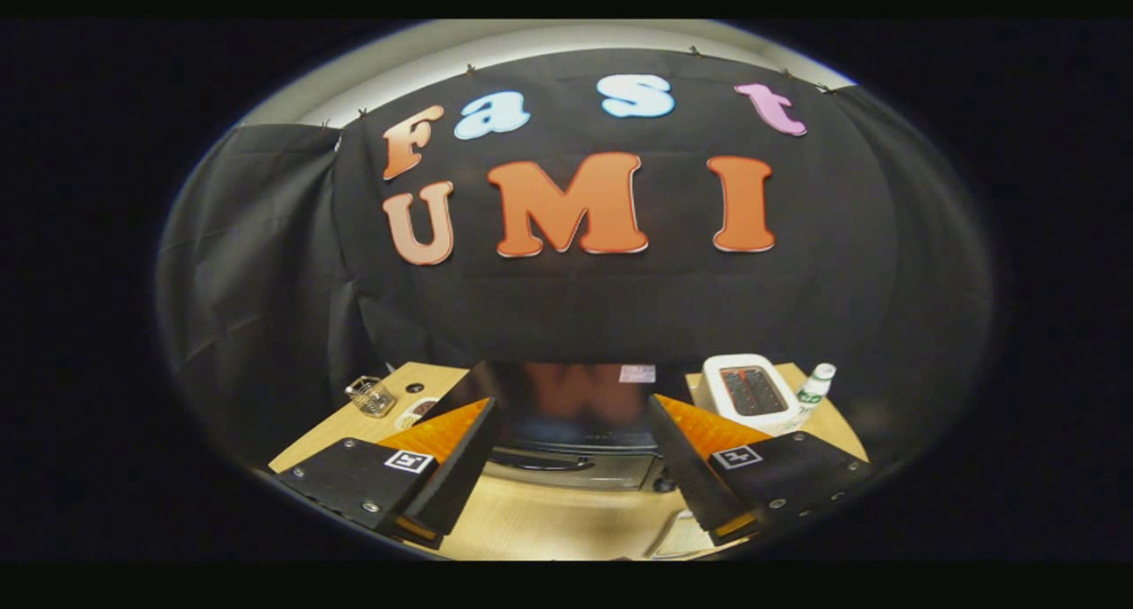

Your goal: Open the toaster oven, put the food inside, and close the toaster oven door.

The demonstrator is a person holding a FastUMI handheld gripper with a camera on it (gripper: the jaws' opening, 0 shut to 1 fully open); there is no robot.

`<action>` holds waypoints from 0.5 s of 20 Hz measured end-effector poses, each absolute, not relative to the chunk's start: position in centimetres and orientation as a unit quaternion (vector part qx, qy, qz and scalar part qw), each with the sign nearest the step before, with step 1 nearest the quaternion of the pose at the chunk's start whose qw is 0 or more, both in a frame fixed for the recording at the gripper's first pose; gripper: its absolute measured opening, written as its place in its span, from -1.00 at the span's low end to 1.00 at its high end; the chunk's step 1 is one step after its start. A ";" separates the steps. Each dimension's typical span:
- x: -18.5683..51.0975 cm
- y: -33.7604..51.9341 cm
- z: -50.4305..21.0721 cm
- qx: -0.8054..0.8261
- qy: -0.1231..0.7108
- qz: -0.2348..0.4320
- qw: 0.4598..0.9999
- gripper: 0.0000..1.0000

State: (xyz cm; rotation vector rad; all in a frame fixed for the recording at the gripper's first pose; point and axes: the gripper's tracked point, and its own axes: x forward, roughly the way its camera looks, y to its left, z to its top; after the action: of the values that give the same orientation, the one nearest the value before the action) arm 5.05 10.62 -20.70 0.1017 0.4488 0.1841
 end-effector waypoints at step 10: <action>6.7 14.4 -29.3 0.006 0.265 0.069 0.962 0.96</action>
State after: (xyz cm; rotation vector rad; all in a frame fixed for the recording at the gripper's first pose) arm 6.73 14.36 -29.33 0.0113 0.5363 0.1403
